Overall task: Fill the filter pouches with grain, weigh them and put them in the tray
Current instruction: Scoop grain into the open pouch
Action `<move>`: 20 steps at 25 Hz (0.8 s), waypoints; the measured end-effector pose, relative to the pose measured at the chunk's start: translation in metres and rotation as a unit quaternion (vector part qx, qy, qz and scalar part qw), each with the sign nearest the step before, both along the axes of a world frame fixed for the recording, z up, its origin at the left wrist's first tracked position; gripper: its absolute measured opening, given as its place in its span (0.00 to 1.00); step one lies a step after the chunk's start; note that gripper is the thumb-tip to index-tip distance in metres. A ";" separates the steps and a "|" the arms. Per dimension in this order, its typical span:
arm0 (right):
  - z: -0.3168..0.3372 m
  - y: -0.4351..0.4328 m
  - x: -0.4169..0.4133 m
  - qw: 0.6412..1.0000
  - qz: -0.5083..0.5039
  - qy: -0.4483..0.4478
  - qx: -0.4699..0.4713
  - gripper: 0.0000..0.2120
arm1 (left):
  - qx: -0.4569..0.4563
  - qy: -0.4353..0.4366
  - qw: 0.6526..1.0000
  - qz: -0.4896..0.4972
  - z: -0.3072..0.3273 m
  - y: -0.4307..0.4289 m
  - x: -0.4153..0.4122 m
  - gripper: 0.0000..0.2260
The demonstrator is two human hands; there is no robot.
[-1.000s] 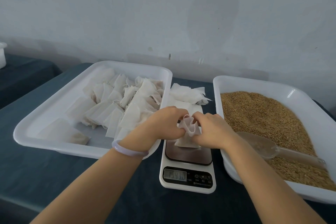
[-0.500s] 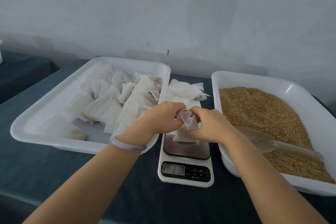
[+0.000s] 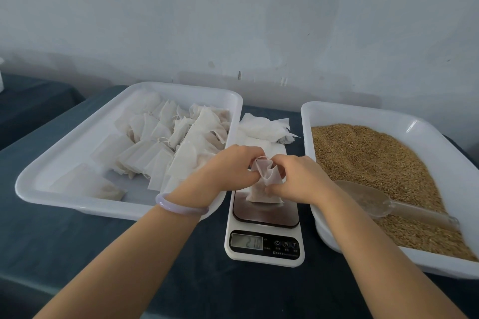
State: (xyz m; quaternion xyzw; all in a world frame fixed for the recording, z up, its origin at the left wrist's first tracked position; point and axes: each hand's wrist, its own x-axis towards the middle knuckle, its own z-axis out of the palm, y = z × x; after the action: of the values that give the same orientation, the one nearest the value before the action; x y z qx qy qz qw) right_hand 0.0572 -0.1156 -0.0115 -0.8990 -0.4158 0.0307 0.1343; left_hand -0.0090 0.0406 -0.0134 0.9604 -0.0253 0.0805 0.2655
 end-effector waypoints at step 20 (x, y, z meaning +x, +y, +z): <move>0.019 0.127 -0.071 0.980 0.090 0.074 0.160 0.28 | -0.177 0.119 0.922 0.324 0.032 0.115 -0.065 0.03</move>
State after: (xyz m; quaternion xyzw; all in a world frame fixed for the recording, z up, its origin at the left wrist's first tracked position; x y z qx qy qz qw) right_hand -0.0139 0.0112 0.0073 -0.8203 -0.4831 0.0422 0.3033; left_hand -0.0740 0.1557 0.0183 0.8561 0.3333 0.0498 0.3918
